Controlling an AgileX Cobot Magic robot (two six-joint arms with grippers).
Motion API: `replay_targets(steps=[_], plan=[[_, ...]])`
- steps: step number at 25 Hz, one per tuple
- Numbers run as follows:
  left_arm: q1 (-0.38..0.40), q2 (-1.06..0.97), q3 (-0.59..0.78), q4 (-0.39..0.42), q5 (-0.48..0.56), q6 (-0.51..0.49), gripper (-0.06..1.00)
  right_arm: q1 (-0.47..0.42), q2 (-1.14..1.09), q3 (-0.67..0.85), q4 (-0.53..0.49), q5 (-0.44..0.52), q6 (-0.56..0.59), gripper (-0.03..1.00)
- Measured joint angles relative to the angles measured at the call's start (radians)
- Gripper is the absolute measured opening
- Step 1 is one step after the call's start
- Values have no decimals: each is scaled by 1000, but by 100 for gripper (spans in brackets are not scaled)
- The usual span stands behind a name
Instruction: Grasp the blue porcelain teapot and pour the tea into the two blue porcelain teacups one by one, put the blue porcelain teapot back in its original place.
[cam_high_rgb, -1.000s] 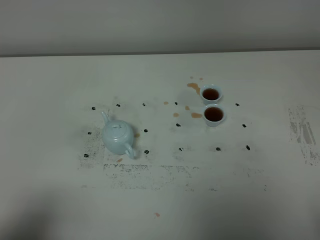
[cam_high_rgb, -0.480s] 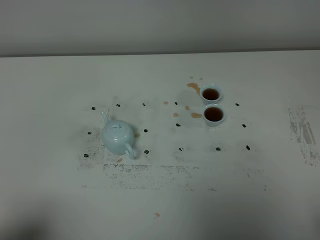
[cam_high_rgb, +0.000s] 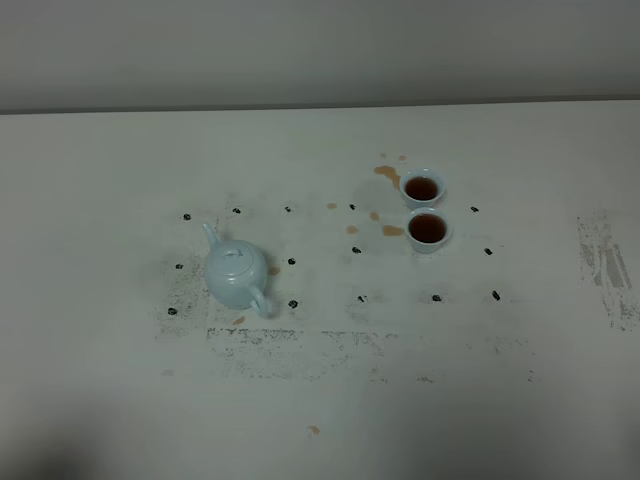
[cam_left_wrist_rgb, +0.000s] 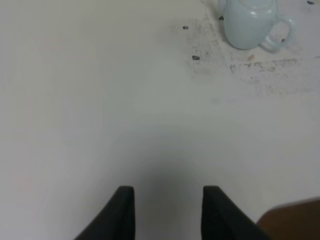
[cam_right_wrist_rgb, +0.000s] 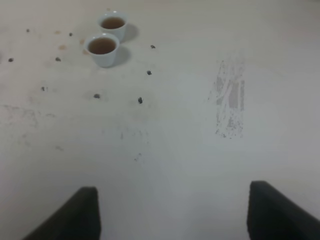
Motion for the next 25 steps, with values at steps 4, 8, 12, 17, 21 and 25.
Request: replay_targets(steps=[4, 8, 12, 17, 21, 25], plan=[[5, 0, 30, 12, -47, 1, 31, 0, 0, 0, 0, 0, 0, 59], [86, 0, 30, 11, -53, 4, 31, 0, 0, 0, 0, 0, 0, 59], [176, 0, 30, -4, -53, 39, 31, 0, 0, 0, 0, 0, 0, 59], [199, 0, 30, -32, -53, 76, 31, 0, 0, 0, 0, 0, 0, 59], [199, 0, 30, -35, -53, 79, 31, 0, 0, 0, 0, 0, 0, 59], [199, 0, 30, -61, -53, 62, 31, 0, 0, 0, 0, 0, 0, 59]])
